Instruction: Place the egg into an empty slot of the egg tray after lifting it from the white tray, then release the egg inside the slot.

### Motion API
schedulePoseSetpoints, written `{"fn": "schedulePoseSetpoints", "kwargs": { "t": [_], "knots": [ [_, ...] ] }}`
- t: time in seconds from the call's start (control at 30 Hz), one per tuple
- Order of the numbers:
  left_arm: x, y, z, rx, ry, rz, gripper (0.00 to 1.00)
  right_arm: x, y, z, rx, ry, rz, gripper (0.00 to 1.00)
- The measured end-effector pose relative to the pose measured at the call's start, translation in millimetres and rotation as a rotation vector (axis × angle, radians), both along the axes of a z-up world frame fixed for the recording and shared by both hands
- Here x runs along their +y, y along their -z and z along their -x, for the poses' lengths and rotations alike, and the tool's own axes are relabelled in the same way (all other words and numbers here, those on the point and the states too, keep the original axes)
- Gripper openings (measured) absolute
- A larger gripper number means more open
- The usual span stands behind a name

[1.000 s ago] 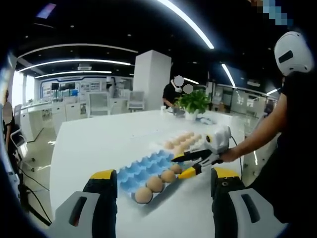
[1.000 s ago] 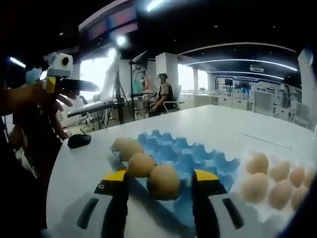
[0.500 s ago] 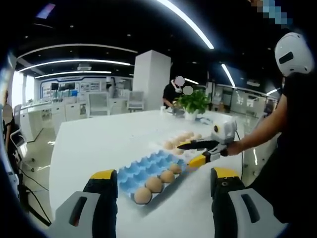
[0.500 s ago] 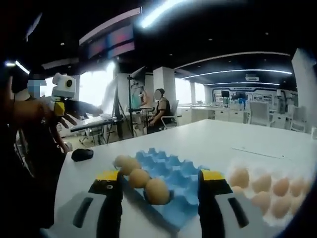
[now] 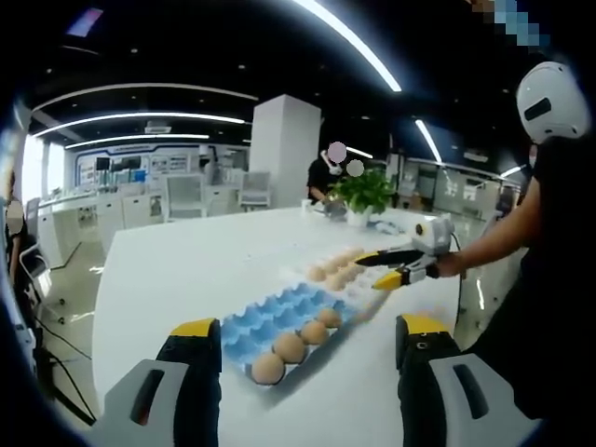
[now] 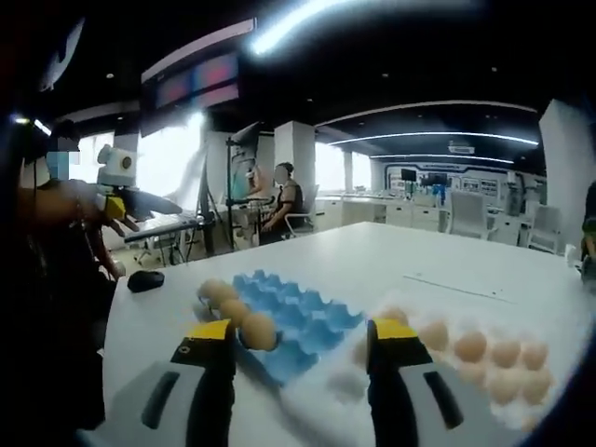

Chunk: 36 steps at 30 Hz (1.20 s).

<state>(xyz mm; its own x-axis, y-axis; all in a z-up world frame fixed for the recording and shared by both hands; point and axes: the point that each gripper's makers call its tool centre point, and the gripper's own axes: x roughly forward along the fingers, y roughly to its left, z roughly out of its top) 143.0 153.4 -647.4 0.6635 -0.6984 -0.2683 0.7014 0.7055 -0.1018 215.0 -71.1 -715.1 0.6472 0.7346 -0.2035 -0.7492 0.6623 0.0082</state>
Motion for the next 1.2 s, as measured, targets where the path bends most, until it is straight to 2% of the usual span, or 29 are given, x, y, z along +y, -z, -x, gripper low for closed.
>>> {"fn": "schedulePoseSetpoints", "kwargs": {
  "t": [0.27,0.83,0.97,1.0,1.2],
  "knots": [
    [-5,-0.1,-2.1,0.000,0.013,0.001,0.77,-23,3.9,-1,0.000,0.049,0.014,0.58],
    [-8,-1.7,-4.1,0.000,0.017,0.002,0.77,-94,15.8,-10,0.012,0.228,0.065,0.56],
    [-9,-1.8,-4.2,0.001,0.018,0.002,0.77,-99,16.3,-11,0.014,0.243,0.067,0.56],
    [-9,-2.0,-4.7,0.000,0.022,0.000,0.77,-116,18.5,-14,0.016,0.288,0.075,0.56],
    [-10,-3.5,-5.7,-0.003,0.024,0.000,0.77,-151,25.1,-19,0.022,0.390,0.089,0.56]
  ]
}}
